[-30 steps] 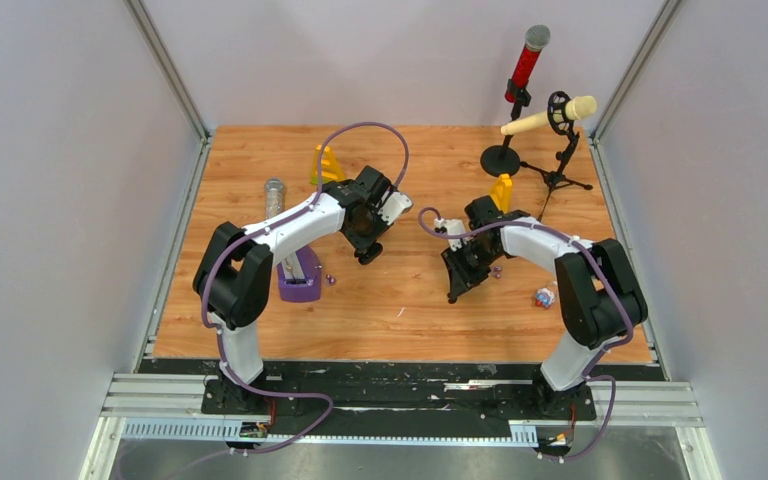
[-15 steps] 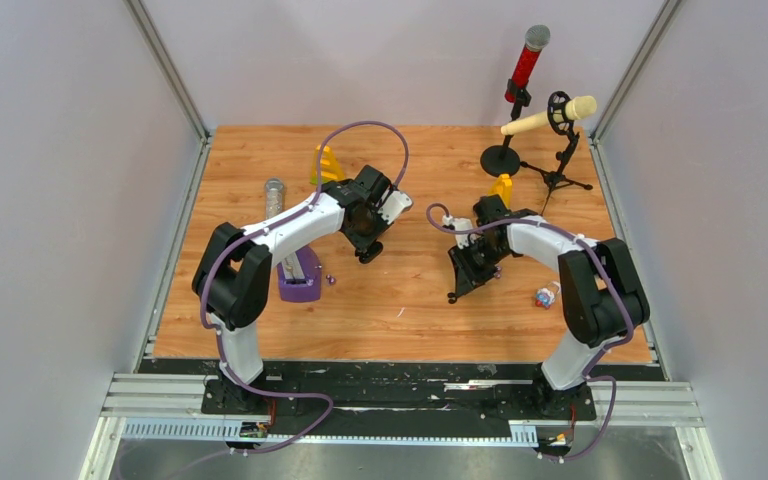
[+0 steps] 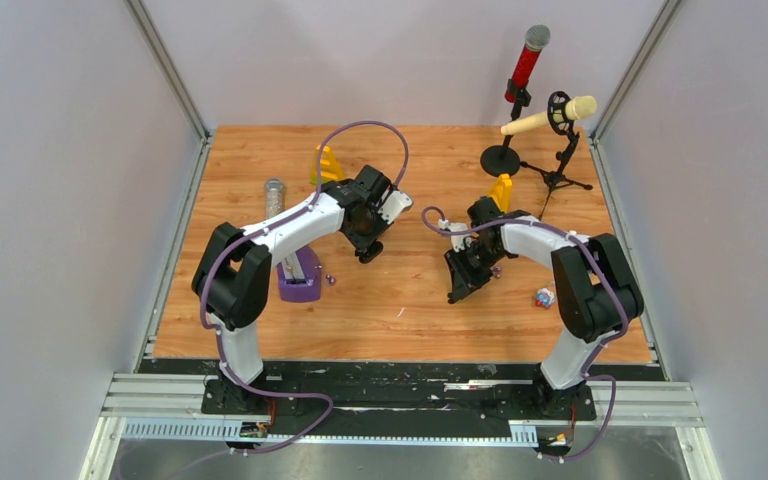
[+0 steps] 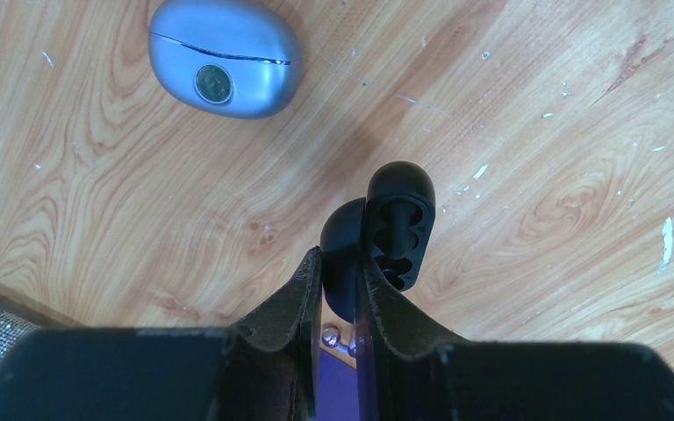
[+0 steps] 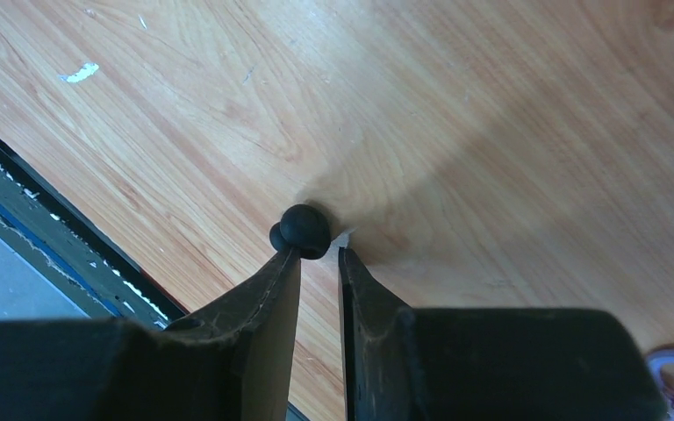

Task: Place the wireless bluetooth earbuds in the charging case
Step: Pick up the earbud from the center of the board.

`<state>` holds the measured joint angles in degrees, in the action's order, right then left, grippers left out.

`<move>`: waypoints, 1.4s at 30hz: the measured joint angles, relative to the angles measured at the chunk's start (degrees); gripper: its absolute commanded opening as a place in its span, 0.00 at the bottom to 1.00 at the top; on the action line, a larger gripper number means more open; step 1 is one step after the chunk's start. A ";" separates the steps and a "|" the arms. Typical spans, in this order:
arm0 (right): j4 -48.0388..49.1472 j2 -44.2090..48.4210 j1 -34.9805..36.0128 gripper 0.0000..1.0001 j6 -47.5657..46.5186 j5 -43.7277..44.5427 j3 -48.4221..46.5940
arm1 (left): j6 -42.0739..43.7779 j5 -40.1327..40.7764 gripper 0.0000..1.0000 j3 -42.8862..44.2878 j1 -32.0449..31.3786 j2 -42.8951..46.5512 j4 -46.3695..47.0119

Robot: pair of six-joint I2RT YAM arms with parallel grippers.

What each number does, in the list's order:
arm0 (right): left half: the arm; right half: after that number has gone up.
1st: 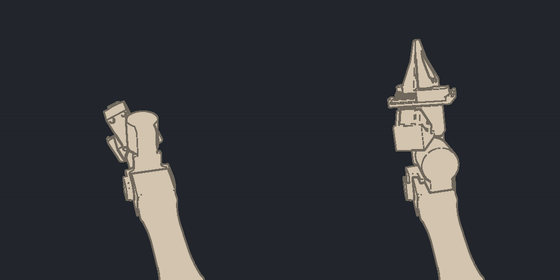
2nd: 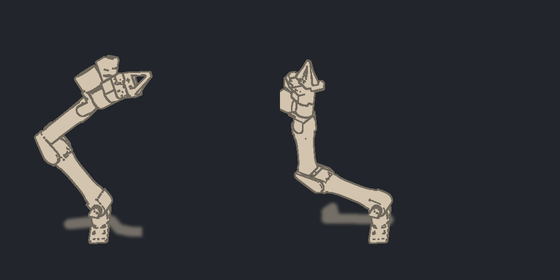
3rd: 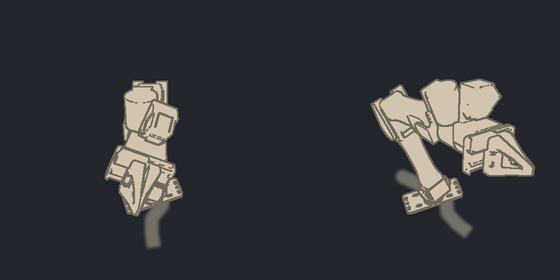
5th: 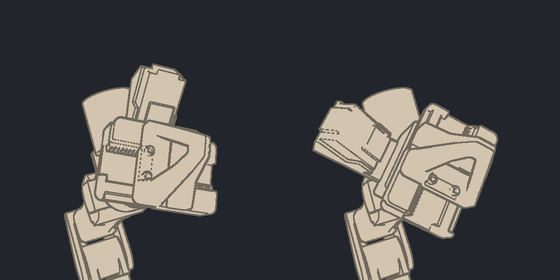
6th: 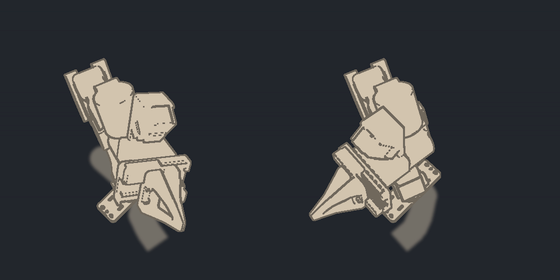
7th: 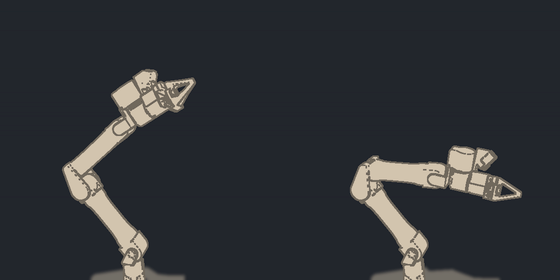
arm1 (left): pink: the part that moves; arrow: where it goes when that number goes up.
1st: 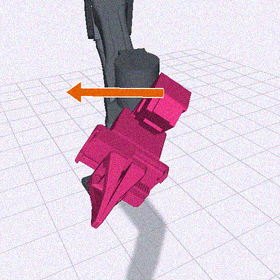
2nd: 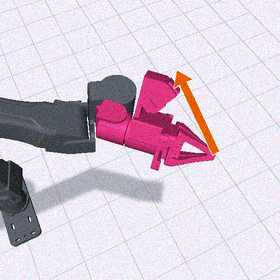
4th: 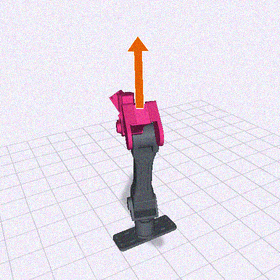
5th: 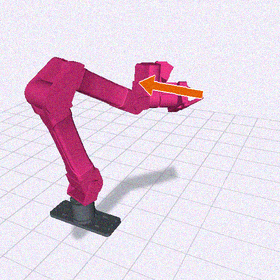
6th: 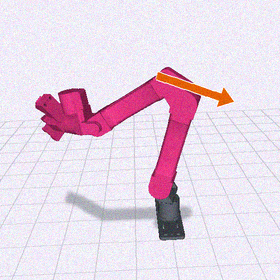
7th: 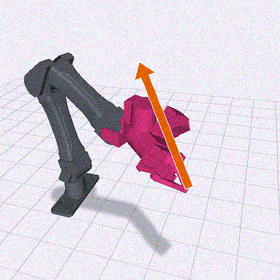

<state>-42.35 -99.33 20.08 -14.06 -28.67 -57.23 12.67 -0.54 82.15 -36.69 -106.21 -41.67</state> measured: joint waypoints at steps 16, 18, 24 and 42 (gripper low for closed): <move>-0.76 -1.75 1.25 0.28 1.86 -1.42 -1.73 | 0.02 0.00 0.16 -0.04 0.00 1.03 0.39; -0.74 -2.08 1.25 0.26 2.01 -1.92 -1.97 | 0.02 0.02 0.16 -0.04 0.00 1.11 0.37; -0.87 -2.49 1.27 0.14 2.19 -3.41 -2.10 | 0.02 0.04 0.16 -0.04 -0.02 1.46 0.39; -1.38 3.74 1.62 0.08 1.66 -1.75 -5.40 | -5.05 1.90 0.15 0.48 -0.02 1.42 0.70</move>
<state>-43.72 -95.59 21.69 -12.40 -30.41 -62.63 7.62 1.37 82.63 -36.71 -104.79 -40.97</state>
